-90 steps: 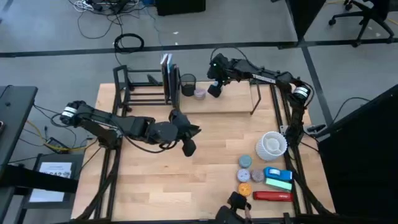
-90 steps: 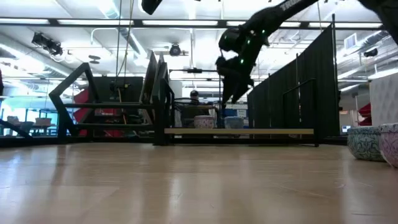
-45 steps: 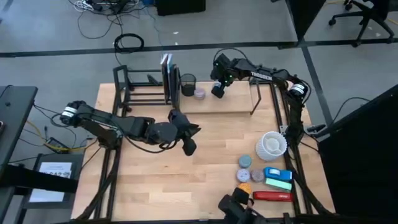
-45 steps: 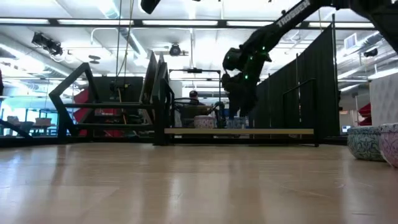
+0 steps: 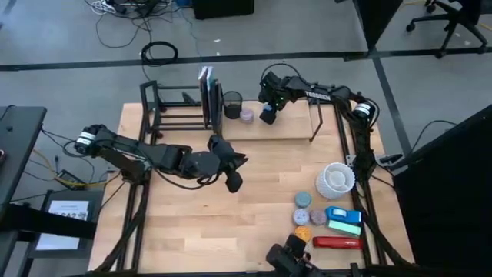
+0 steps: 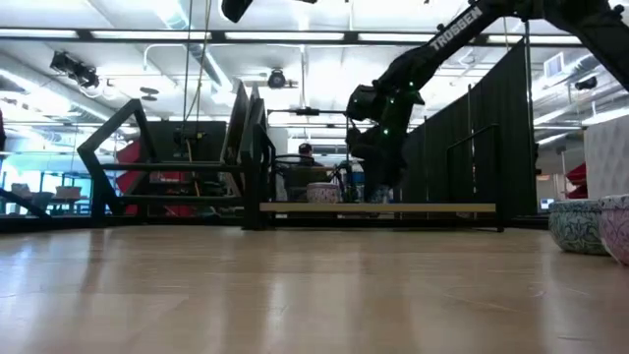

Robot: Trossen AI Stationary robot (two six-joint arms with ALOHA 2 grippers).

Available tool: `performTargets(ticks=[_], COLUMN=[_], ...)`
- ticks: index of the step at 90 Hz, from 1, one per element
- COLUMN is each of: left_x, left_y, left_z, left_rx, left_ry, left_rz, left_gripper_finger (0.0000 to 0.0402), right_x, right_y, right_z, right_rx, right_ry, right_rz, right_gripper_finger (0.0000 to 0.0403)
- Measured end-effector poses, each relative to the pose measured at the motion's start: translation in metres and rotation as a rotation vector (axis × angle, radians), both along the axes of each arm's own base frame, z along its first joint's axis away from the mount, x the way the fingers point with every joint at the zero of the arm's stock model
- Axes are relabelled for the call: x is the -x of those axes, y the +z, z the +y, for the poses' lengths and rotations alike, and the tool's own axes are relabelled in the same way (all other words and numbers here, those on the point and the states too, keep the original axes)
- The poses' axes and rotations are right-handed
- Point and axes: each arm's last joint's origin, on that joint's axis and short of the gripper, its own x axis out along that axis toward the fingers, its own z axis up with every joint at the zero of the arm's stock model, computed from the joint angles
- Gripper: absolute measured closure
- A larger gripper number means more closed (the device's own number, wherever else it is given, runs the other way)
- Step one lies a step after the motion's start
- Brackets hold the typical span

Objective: Stock shelves
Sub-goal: Remove the blue scented candle from the shelf

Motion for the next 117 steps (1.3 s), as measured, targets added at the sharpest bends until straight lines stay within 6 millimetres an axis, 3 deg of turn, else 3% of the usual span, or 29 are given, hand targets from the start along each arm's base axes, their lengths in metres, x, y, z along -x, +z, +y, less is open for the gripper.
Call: performTargets(ticks=[21,35,45,64,78,87,111,117], left_x=[0.000,0.002,0.003,0.004,0.004,0.004,0.000,-0.003], left_y=[-0.001,-0.004,-0.005,-0.004,-0.003,-0.003,-0.007,-0.011], left_z=[0.000,-0.002,-0.004,-0.010,-0.011,-0.011,-0.012,-0.013], left_rx=[0.002,0.022,0.027,0.029,0.024,0.023,0.017,0.012], left_ry=[0.000,0.007,0.004,-0.008,-0.002,0.000,0.007,0.012], left_rz=[0.009,0.028,0.043,0.024,0.017,0.016,0.026,0.031], left_gripper_finger=[0.0364,0.0364,0.0364,0.0364,0.0364,0.0364,0.0364,0.0364], right_x=[-0.005,-0.005,0.005,0.027,0.039,0.043,0.051,0.052], right_y=[0.029,0.049,0.051,0.028,0.004,-0.010,-0.040,-0.040], right_z=[0.049,0.107,0.156,0.253,0.309,0.329,0.361,0.366], right_rx=[-0.022,-0.019,-0.041,-0.098,-0.117,-0.111,-0.115,-0.118], right_ry=[0.137,0.320,0.445,0.537,0.561,0.547,0.613,0.636], right_rz=[0.051,0.067,0.055,-0.002,0.052,0.086,0.165,0.160], right_gripper_finger=[0.0151,0.0151,0.0151,0.0151,0.0151,0.0151,0.0151,0.0122])
